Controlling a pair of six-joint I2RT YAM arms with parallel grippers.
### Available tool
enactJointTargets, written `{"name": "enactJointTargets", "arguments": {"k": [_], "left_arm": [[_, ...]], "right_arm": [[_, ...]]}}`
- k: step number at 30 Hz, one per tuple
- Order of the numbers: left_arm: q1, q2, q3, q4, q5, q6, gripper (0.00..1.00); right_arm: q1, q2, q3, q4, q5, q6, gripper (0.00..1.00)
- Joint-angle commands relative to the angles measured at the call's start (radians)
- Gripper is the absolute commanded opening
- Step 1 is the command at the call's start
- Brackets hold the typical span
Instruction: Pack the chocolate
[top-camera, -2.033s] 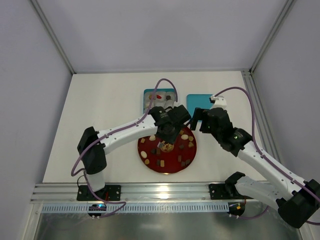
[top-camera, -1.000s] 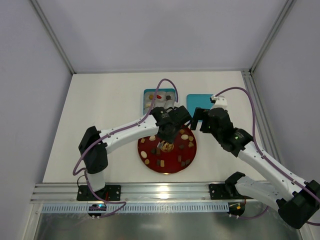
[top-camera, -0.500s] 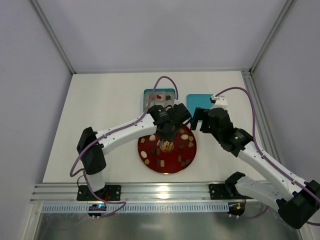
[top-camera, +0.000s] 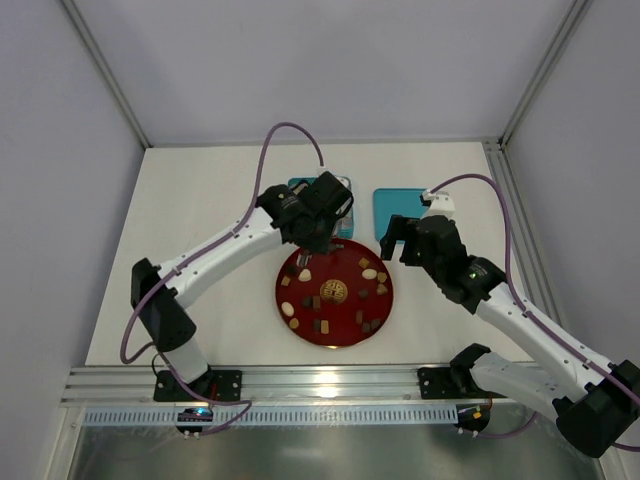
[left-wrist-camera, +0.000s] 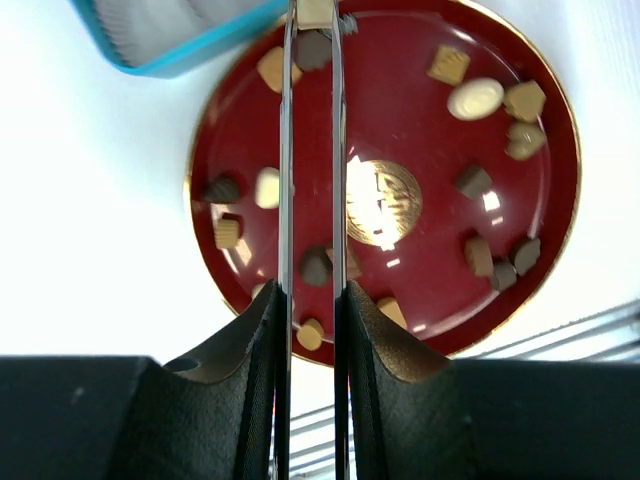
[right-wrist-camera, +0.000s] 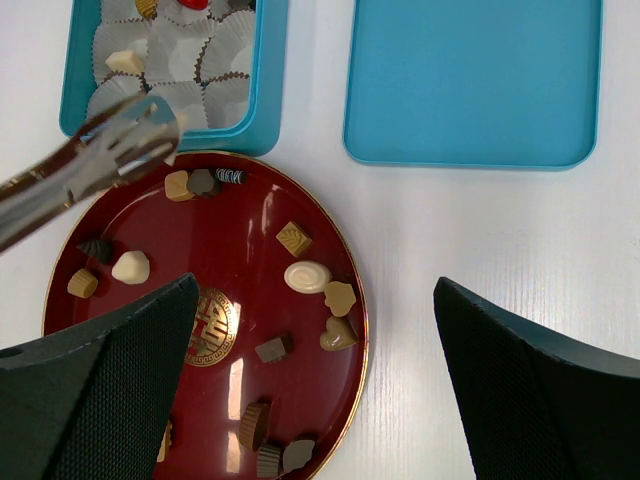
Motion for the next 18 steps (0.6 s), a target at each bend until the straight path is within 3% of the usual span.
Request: {"name": "enactJointTargets", "arguments": {"k": [1, 7, 18], "left_arm": [[0.072, -0.023, 0.053, 0.025, -0.002, 0.028, 0.26], [0.176, 0.067, 0.124, 0.045, -0.008, 0.075, 0.26], [0.219, 0.224, 0.212, 0.069, -0.010, 0.122, 0.25]], "right_arm": [[-0.003, -0.002, 0.020, 0.033, 0.010, -0.003, 1.00], [-0.003, 0.001, 0.029, 0.024, 0.011, -0.009, 1.00], [-0.004, -0.004, 0.028, 0.013, 0.020, -0.013, 1.00]]}}
